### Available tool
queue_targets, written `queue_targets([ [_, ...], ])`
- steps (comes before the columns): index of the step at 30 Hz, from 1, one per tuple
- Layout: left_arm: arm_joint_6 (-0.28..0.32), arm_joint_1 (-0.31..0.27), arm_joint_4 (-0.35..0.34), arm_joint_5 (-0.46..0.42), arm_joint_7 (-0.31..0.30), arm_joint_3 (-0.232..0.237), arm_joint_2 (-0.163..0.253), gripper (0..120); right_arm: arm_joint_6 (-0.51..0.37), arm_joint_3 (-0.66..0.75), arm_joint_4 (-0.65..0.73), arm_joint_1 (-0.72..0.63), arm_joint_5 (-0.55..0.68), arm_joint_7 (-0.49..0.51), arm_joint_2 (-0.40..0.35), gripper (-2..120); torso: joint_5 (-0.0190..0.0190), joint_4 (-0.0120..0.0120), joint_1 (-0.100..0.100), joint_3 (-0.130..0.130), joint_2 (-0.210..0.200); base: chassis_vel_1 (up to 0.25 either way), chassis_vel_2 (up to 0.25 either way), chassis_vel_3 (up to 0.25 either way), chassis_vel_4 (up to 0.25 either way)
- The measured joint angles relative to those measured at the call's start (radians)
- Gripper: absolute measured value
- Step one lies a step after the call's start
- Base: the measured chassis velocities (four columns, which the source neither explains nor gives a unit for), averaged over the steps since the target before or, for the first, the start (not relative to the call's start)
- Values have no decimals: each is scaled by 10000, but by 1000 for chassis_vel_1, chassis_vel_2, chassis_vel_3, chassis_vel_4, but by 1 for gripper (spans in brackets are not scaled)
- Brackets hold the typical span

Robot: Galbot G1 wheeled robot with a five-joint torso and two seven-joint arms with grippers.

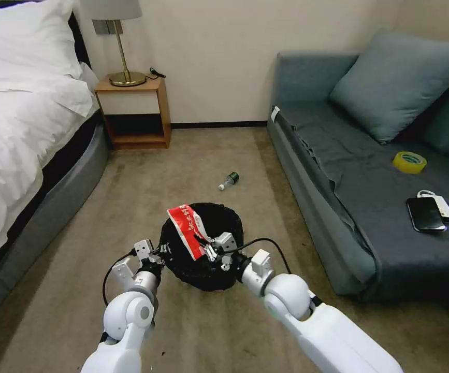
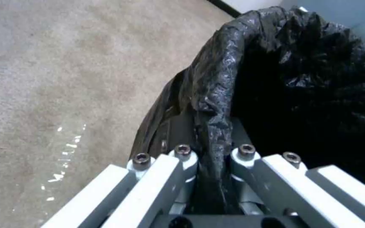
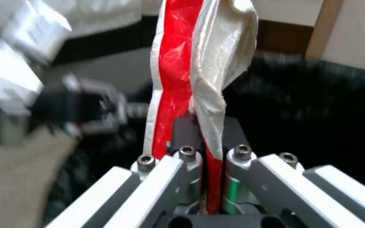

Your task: Pick up the trash bin, then pick up the garbage on the floor and place it into the trash bin.

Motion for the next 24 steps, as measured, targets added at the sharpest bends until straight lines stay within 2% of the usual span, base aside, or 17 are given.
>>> queue_targets([
  [5, 25, -32, -92, -50, -64, -97, -51, 4, 114, -36, -458, 61, -440, -71, 148, 1, 0, -3, 0, 0, 0, 0, 0, 0, 0],
  [9, -20, -68, -48, 21, -76, -239, -31, 4, 116, -23, -485, 84, -638, -96, 30, 18, 0, -2, 0, 0, -1, 0, 0, 0, 0],
  [10, -20, -68, -48, 21, -76, -239, -31, 4, 116, -23, -485, 84, -638, -96, 30, 18, 0, -2, 0, 0, -1, 0, 0, 0, 0],
  [14, -20, -44, -84, -50, -70, -305, 3, 4, 96, -18, -488, 91, -674, -86, 16, 38, 1, -2, 1, 0, -1, 0, 0, 0, 0],
  [16, -20, -41, -87, -53, -70, -307, 4, 4, 94, -18, -488, 93, -674, -84, 21, 39, 0, -2, 0, 0, -1, 0, 0, 0, 0],
  [17, -20, -29, -111, -63, -70, -316, 4, 4, 90, -20, -484, 94, -684, -70, 58, 48, 0, -2, 0, 0, -1, 0, 0, 0, 0],
  [19, -20, -12, -132, -75, -70, -328, 4, 4, 89, -18, -471, 95, -710, -61, 82, 51, 0, -2, 0, 0, -1, 0, 0, 0, 0],
  [23, -21, 103, -229, -116, -70, -405, -5, 4, 134, 103, -293, 79, -794, 0, 108, 70, 1, -2, 0, 0, -2, 0, 0, 0, 0],
  [24, -21, 103, -229, -116, -70, -405, -5, 4, 134, 103, -293, 79, -794, 0, 108, 70, 1, -2, 0, 0, -2, 0, 0, 0, 0],
])
